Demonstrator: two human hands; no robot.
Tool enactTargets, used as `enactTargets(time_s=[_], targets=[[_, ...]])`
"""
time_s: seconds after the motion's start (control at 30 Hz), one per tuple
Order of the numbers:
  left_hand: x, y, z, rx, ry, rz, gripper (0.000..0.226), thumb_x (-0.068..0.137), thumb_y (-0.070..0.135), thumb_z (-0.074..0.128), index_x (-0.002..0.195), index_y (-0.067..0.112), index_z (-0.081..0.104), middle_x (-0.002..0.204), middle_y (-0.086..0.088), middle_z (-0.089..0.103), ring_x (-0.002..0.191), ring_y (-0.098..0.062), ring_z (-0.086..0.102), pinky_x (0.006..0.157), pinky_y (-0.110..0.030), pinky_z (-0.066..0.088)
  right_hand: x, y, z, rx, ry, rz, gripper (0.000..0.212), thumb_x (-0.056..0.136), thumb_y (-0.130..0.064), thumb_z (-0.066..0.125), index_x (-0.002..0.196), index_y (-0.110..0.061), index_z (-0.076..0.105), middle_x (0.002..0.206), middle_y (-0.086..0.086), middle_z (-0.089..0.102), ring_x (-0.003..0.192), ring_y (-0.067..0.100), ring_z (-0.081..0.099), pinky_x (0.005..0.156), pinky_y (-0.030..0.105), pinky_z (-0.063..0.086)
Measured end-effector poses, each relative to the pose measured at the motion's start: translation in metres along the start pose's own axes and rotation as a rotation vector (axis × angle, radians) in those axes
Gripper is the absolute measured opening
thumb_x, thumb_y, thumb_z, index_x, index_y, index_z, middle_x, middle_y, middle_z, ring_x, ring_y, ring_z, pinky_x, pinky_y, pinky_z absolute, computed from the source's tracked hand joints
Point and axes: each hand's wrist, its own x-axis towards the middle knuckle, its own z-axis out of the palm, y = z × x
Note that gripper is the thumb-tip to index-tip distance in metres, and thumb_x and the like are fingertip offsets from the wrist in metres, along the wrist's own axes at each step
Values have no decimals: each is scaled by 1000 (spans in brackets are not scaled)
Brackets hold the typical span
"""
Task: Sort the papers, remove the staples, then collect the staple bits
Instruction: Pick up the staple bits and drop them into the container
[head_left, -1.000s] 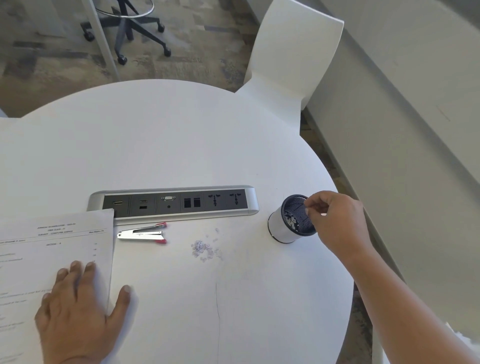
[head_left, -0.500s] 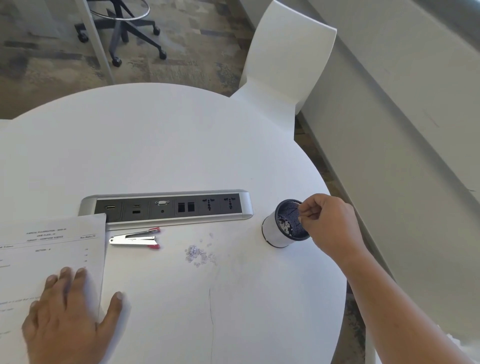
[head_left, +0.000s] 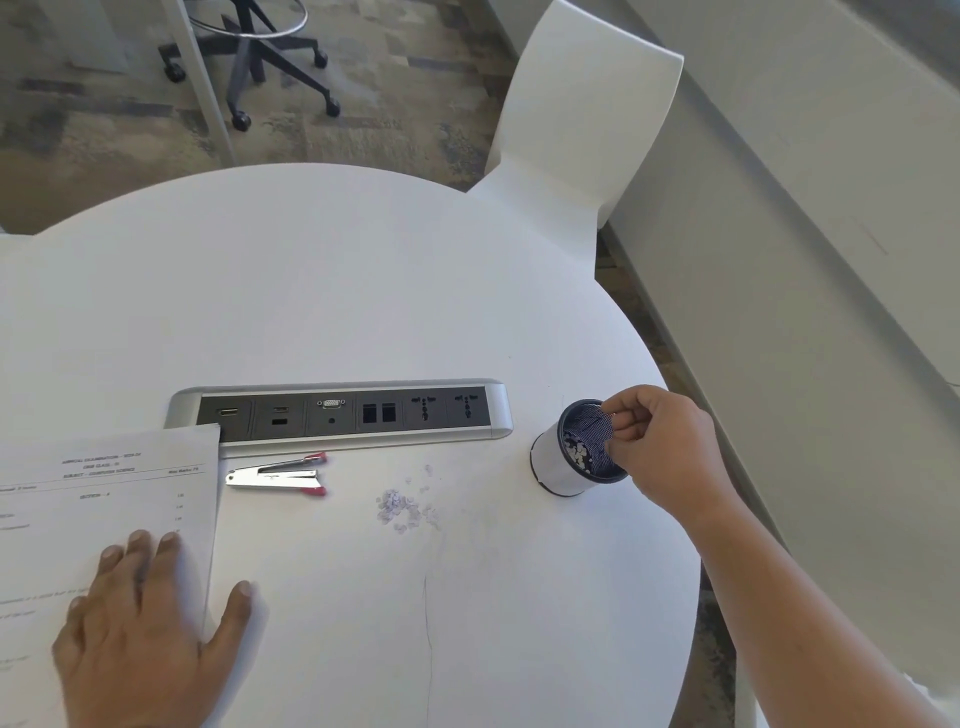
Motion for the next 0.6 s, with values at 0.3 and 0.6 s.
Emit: enactTargets(time_s=[0.3,0.6], targets=[[6,-5,6,45,-88,-30,92,71,68,40,140,7,48,152,-20,42,145,-39,34,112,-61,28,-13,-14,3,-20,61,-90,24,89,-4,56,93,-21,73,83,-9,71,81,6,66,68,17,49],[5,-13,5,108,-142,-47,88,79,68,35,144,10,45,157,-16,39,149,-33,29,115,-55,25,-44,-29,101,-150,-172,-361,33,88,1,52,111,-10,73,106,6,72,96,24,67,88,33,52]])
